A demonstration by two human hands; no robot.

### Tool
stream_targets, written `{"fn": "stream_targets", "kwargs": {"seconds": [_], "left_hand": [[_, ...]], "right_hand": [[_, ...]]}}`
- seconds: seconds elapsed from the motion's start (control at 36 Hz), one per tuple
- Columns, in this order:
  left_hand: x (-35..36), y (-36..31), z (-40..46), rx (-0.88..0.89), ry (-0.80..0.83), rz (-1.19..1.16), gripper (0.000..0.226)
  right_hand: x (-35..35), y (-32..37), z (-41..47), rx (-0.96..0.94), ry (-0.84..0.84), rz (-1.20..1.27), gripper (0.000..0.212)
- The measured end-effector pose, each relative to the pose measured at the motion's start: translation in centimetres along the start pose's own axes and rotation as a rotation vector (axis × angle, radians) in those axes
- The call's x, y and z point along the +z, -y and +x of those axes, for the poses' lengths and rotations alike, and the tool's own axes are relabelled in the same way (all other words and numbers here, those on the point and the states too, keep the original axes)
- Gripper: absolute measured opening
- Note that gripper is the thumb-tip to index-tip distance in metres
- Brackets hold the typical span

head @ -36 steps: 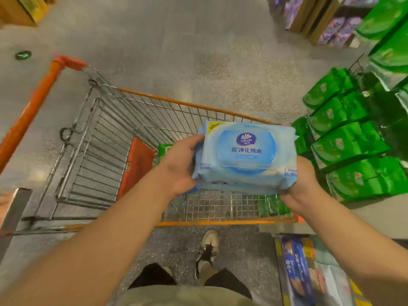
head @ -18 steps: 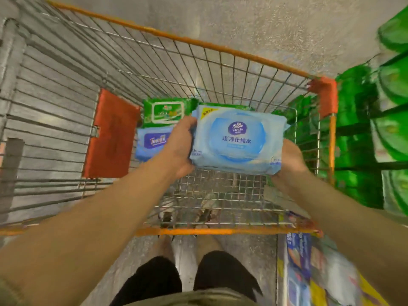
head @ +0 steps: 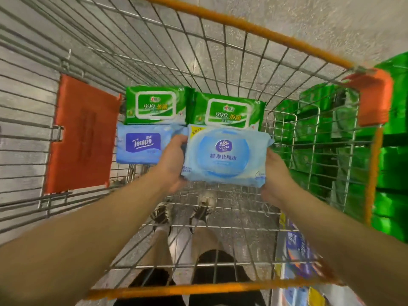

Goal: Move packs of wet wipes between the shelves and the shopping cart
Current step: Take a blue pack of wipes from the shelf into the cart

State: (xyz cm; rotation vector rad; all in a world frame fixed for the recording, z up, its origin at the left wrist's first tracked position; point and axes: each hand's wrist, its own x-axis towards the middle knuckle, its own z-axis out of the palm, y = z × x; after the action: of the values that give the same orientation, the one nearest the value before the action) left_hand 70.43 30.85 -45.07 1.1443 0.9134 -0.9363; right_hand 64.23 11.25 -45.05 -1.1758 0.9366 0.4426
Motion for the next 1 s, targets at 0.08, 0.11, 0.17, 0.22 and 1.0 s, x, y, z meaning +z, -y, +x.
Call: {"fn": "stream_targets", "kwargs": {"seconds": [0.08, 0.11, 0.17, 0.22, 1.0], "left_hand": [[0.0, 0.0, 1.4, 0.012, -0.034, 0.028, 0.044], [0.0, 0.0, 1.8, 0.022, -0.061, 0.045, 0.044], [-0.2, 0.2, 2.8, 0.020, -0.111, 0.084, 0.042], [-0.1, 0.5, 3.9, 0.037, -0.177, 0.151, 0.043], [3.0, -3.2, -5.5, 0.311, -0.222, 0.854, 0.062]], "right_hand": [[0.0, -0.1, 1.4, 0.000, 0.014, 0.020, 0.028], [0.1, -0.4, 1.8, 0.009, 0.013, 0.042, 0.025], [0.5, -1.1, 2.8, 0.038, -0.011, 0.090, 0.022], [0.8, -1.9, 3.9, 0.067, -0.046, 0.121, 0.024], [1.5, 5.2, -1.0, -0.094, -0.298, -0.892, 0.023]]}}
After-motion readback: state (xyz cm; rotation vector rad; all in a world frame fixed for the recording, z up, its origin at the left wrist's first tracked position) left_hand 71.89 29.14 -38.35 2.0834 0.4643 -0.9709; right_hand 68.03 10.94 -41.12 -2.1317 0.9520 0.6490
